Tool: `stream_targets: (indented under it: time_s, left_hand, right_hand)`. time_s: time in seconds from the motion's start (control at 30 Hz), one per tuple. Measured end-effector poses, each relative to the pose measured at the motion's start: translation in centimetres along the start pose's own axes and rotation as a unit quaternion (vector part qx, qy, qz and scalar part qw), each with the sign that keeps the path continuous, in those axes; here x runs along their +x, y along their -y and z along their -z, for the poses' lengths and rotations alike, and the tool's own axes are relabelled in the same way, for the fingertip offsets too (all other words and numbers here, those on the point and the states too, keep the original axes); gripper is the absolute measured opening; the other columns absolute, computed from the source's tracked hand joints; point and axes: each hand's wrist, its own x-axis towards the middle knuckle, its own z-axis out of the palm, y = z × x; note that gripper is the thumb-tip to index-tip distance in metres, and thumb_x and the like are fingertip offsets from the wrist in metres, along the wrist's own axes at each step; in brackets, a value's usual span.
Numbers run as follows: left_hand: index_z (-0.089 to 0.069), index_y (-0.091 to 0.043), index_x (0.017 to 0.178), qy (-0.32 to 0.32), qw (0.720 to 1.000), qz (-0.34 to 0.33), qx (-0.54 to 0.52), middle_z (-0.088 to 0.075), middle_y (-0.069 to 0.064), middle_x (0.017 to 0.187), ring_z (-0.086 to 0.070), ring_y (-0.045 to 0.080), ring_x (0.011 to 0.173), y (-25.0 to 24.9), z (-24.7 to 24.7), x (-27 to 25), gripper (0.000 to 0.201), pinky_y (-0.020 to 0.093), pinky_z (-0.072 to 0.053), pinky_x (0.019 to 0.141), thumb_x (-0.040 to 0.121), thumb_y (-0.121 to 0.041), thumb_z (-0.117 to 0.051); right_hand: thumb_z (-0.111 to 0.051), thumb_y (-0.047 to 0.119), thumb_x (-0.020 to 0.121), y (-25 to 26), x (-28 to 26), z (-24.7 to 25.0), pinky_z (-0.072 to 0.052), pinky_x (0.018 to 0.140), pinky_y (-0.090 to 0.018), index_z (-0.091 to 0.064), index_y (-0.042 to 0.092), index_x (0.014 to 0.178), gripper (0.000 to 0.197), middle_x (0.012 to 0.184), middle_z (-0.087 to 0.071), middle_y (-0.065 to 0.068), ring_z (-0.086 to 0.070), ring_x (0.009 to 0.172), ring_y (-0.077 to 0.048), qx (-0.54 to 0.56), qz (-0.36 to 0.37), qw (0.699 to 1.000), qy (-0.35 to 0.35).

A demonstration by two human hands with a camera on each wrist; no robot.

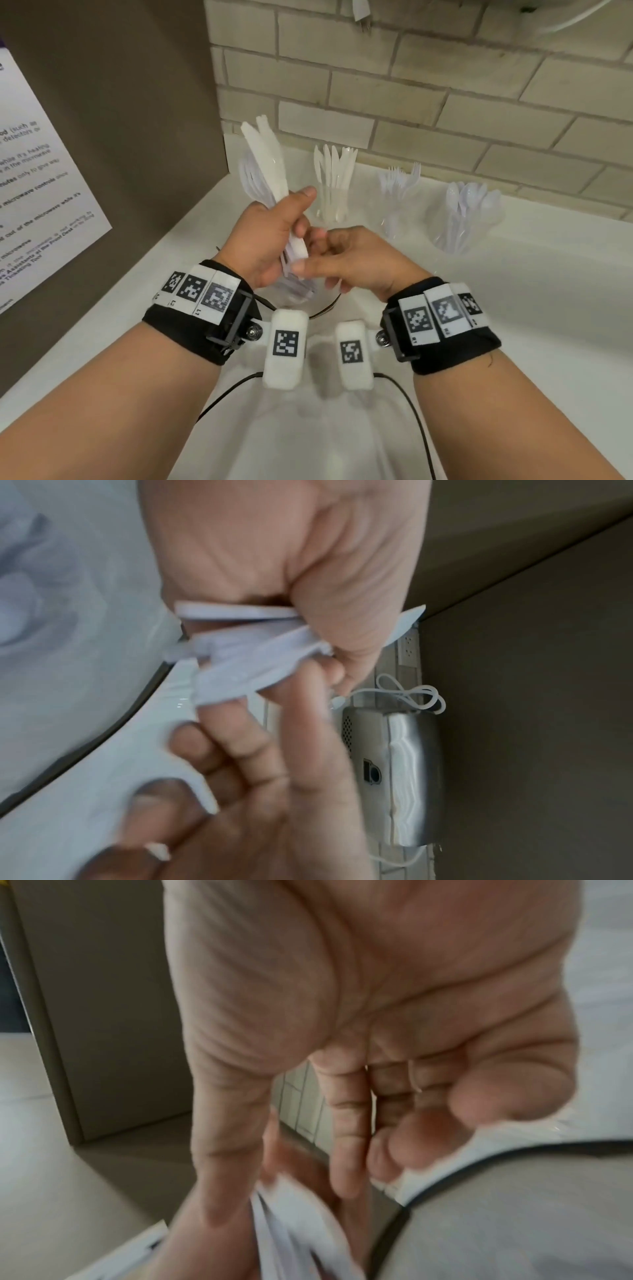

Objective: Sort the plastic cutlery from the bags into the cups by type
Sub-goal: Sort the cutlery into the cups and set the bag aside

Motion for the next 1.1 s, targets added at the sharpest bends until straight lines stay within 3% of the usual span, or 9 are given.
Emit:
stream_targets:
  time_s: [0.07,0.13,0.2,0.33,0.53,0.67,0.77,0.97,1.1]
  left_hand:
    - [-0.052,-0.015,0.064,-0.003,0.999,0.007,0.034,-0.042,-0.003,0.044,-0.048,0.014,0.043,0.3,0.7,0.2,0.032,0.030,-0.050,0.053,0.086,-0.033,-0.067]
    - [-0.055,-0.015,0.077,0.037,0.998,0.031,0.050,-0.040,-0.003,0.045,-0.040,0.010,0.039,0.6,0.9,0.0,0.029,0.024,-0.043,0.043,0.079,-0.042,-0.066]
    - [-0.050,-0.016,0.078,0.078,0.994,0.049,0.058,-0.039,-0.003,0.048,-0.035,0.009,0.038,1.0,0.8,-0.3,0.036,0.020,-0.035,0.039,0.072,-0.049,-0.062]
    - [-0.044,-0.014,0.080,0.124,0.988,0.072,0.065,-0.042,-0.001,0.052,-0.032,0.008,0.038,1.6,0.7,-0.6,0.043,0.017,-0.031,0.039,0.071,-0.054,-0.057]
    - [-0.057,-0.011,0.093,0.131,0.986,0.062,0.079,-0.056,0.003,0.062,-0.043,0.012,0.041,1.8,0.7,-0.8,0.048,0.020,-0.039,0.040,0.080,-0.056,-0.051]
    - [-0.065,-0.009,0.093,0.080,0.991,0.044,0.094,-0.067,0.006,0.069,-0.052,0.015,0.045,1.9,0.7,-0.5,0.034,0.023,-0.044,0.042,0.092,-0.041,-0.052]
    - [-0.071,-0.012,0.087,0.071,0.991,0.045,0.107,-0.070,0.009,0.078,-0.056,0.016,0.051,2.0,0.8,-0.5,0.034,0.025,-0.048,0.046,0.090,-0.042,-0.055]
    - [-0.069,-0.014,0.094,0.071,0.989,0.031,0.125,-0.073,0.005,0.078,-0.059,0.016,0.052,1.7,0.7,-0.6,0.030,0.025,-0.048,0.046,0.092,-0.040,-0.053]
    - [-0.069,-0.005,0.099,0.073,0.990,0.041,0.112,-0.074,0.014,0.088,-0.072,0.025,0.074,1.9,1.0,-0.3,0.037,0.032,-0.058,0.061,0.094,-0.037,-0.052]
  right_hand:
    - [-0.082,0.041,0.069,0.5,0.0,1.0,-0.042,0.050,-0.025,-0.064,0.017,0.078,0.032,0.068,-0.067,0.003,-0.049,0.052,-0.009,0.041,0.029,0.996,-0.074]
    - [-0.078,0.040,0.074,1.3,0.0,1.5,-0.038,0.044,-0.024,-0.060,0.015,0.077,0.031,0.062,-0.057,0.002,-0.043,0.046,-0.011,0.106,0.070,0.978,-0.163]
    - [-0.074,0.036,0.081,2.2,0.2,1.5,-0.039,0.044,-0.025,-0.062,0.011,0.091,0.029,0.070,-0.057,0.002,-0.045,0.047,-0.012,0.154,0.093,0.965,-0.189]
    - [-0.071,0.036,0.084,2.8,0.8,0.9,-0.042,0.045,-0.027,-0.056,0.008,0.116,0.045,0.084,-0.058,0.000,-0.049,0.049,-0.013,0.199,0.076,0.958,-0.190]
    - [-0.063,0.018,0.091,2.1,1.2,0.9,-0.043,0.045,-0.028,-0.058,0.007,0.093,0.012,0.065,-0.056,-0.006,-0.048,0.044,-0.014,0.241,0.085,0.944,-0.208]
    - [-0.056,0.017,0.096,2.0,1.1,1.0,-0.044,0.047,-0.029,-0.056,0.006,0.095,0.011,0.072,-0.065,-0.005,-0.048,0.047,-0.013,0.241,0.095,0.945,-0.198]
    - [-0.050,0.017,0.099,2.0,1.1,1.1,-0.042,0.048,-0.029,-0.053,0.008,0.100,0.010,0.083,-0.070,-0.008,-0.046,0.048,-0.014,0.228,0.093,0.952,-0.182]
    - [-0.053,0.009,0.097,1.5,1.1,1.5,-0.043,0.046,-0.025,-0.057,0.007,0.106,0.010,0.083,-0.068,-0.009,-0.052,0.050,-0.011,0.232,0.100,0.957,-0.141]
    - [-0.053,0.008,0.096,0.9,1.6,2.1,-0.044,0.050,-0.028,-0.058,0.005,0.100,0.006,0.077,-0.066,-0.011,-0.054,0.050,-0.012,0.221,0.086,0.964,-0.119]
